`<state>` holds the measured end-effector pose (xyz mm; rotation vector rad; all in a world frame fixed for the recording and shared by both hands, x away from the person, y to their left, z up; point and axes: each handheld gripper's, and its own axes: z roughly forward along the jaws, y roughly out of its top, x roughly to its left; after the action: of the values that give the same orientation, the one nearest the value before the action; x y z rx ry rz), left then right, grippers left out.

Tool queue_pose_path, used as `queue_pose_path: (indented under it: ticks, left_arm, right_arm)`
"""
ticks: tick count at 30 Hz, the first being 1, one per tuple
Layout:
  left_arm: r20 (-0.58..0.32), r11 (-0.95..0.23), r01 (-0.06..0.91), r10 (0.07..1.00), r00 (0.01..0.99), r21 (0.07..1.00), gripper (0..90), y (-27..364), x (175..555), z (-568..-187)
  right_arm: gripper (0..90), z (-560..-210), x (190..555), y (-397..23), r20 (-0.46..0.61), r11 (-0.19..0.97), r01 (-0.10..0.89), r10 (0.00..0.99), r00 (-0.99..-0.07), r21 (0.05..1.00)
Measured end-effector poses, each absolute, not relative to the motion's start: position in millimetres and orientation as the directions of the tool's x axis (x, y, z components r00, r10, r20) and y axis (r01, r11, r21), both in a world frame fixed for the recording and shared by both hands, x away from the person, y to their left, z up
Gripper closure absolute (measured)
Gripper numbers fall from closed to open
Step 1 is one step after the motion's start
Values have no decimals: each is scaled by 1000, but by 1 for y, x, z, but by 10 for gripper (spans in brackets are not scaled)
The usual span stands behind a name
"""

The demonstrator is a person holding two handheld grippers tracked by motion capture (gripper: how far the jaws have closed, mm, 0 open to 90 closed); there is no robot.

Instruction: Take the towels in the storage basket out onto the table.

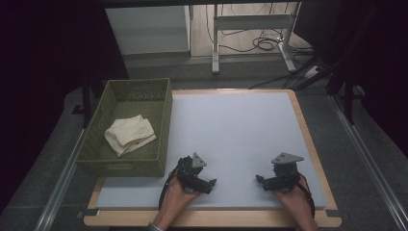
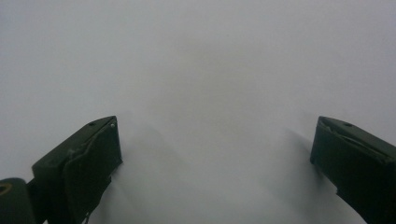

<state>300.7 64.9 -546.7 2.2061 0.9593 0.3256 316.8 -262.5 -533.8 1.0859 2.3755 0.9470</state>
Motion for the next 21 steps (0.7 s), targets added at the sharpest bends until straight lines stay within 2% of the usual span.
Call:
queue_pose_path:
  ticks: [5, 9, 12, 21]
  left_arm:
    - [-44, -490, 540, 711, 701, 685, 4, 64, 301, -545]
    - [-133, -458, 553, 674, 726, 696, 20, 66, 304, -540]
    - [-82, -492, 528, 673, 735, 692, 25, 63, 302, -533]
    - [-66, -519, 495, 641, 765, 697, 25, 54, 309, -507]
  right_arm:
    - [19, -534, 317, -262, -46, 480, 525, 768, -639, 703]
    - [19, -534, 317, -262, -46, 480, 525, 768, -639, 703]
    - [19, -534, 317, -263, -48, 481, 524, 767, -640, 703]
    - [19, -534, 317, -263, -46, 480, 524, 767, -640, 704]
